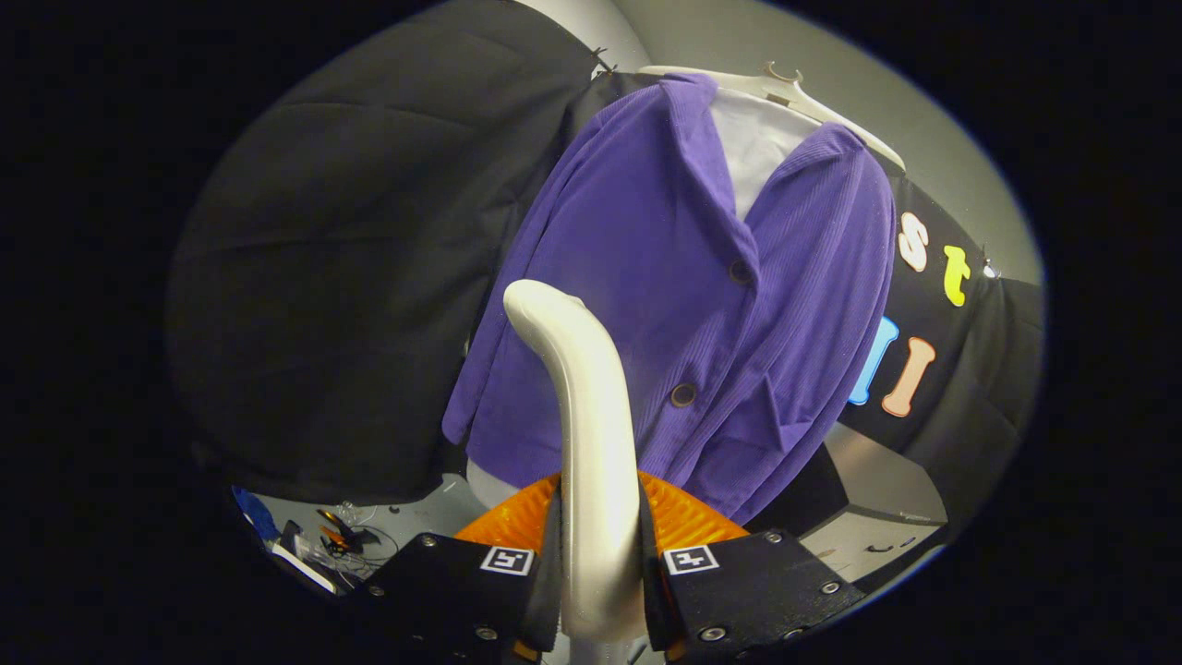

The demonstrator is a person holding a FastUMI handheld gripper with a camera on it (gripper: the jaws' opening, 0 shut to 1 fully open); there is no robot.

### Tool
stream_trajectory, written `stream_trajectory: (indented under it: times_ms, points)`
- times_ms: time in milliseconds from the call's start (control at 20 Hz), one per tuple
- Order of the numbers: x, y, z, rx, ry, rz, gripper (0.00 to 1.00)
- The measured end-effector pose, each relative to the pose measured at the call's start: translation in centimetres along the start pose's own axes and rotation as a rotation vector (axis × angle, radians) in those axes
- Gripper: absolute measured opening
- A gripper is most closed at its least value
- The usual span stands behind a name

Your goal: Iron the clothes twice with a garment steamer, once on the left side and once on the right side.

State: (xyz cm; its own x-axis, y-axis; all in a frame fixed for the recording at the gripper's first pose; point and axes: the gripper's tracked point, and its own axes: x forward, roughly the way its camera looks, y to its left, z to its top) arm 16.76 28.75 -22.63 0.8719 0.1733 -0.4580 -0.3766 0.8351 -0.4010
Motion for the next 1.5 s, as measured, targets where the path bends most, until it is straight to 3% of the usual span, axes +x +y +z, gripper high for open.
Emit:
stream_trajectory:
  times_ms: [600,850,1100,1350,1500]
  points:
    - [2.1,2.3,-8.0,-0.059,0.146,0.047,0.37]
    - [1.6,3.3,-13.3,-0.068,0.273,0.114,0.37]
    - [-2.2,1.6,-20.1,-0.065,0.382,0.152,0.37]
    - [-8.3,-3.4,-27.5,-0.034,0.480,0.142,0.37]
    - [-13.3,-6.2,-31.0,0.083,0.530,0.107,0.37]
